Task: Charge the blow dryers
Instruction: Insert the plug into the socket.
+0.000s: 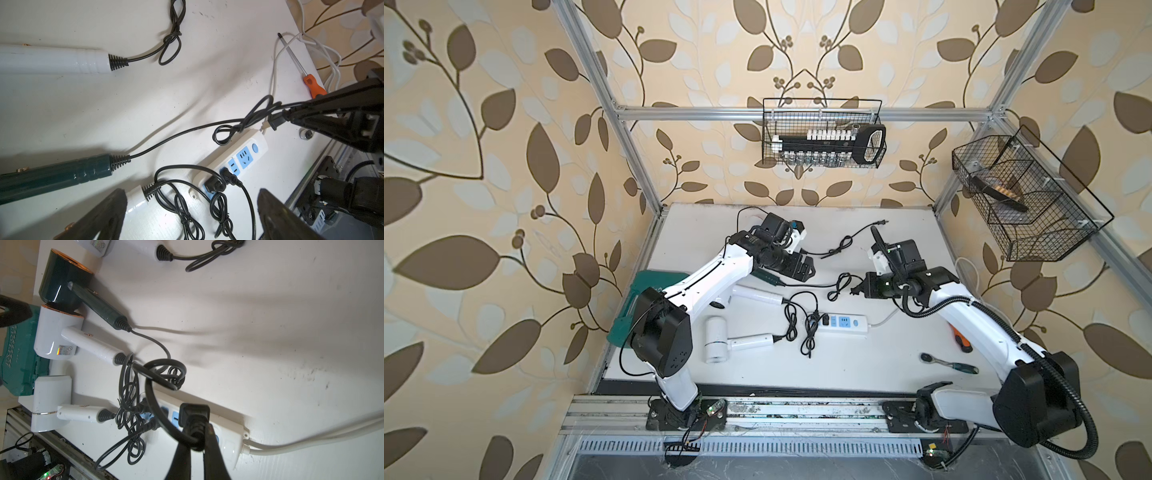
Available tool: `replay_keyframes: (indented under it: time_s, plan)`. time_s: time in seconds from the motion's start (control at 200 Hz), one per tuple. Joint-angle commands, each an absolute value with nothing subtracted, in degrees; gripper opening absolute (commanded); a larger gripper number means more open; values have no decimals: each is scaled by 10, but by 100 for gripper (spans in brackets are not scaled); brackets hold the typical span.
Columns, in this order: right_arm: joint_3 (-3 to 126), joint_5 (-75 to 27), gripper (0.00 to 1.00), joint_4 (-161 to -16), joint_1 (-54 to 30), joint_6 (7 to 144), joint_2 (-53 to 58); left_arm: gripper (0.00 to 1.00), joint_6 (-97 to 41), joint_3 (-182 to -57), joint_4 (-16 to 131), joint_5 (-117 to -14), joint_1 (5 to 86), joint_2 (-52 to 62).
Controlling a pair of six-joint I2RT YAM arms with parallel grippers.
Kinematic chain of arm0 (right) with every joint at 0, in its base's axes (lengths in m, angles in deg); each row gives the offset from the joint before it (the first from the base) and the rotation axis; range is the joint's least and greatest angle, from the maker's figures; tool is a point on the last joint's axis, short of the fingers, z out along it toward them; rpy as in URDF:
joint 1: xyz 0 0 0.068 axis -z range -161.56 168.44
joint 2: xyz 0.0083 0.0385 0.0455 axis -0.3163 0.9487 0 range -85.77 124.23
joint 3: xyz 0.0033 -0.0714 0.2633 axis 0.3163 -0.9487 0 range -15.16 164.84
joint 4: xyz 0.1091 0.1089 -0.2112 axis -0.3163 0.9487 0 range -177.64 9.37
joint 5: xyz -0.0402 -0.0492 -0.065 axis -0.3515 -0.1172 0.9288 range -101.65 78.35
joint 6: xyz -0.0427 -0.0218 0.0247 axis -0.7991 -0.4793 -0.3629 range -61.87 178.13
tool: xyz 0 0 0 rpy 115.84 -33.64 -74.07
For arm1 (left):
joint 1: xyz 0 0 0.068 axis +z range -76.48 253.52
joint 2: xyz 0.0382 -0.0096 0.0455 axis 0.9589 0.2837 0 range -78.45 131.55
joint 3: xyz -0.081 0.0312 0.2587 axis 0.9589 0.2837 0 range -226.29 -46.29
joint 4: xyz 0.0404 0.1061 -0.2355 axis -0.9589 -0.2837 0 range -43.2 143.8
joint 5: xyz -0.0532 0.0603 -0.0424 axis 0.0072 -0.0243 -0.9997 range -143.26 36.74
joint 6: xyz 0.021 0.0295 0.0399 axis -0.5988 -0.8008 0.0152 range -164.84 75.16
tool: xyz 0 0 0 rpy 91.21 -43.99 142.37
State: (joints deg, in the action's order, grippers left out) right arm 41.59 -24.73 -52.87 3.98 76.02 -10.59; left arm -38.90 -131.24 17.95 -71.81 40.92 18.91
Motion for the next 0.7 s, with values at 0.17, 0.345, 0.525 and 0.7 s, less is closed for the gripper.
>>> replay_keyframes:
  time_s: [0.17,0.345,0.525,0.7]
  plan:
    - [385,-226,0,-592,43,755,-118,99,-391,-1319,187,-723,406,191]
    - [362,-207,0,-615,44,750,-141,96,-398,-1332,176,-739,405,228]
    - [353,-223,0,-628,44,757,-152,95,-415,-1330,176,-751,399,236]
    - [342,-249,0,-642,45,771,-158,95,-431,-1327,171,-732,398,231]
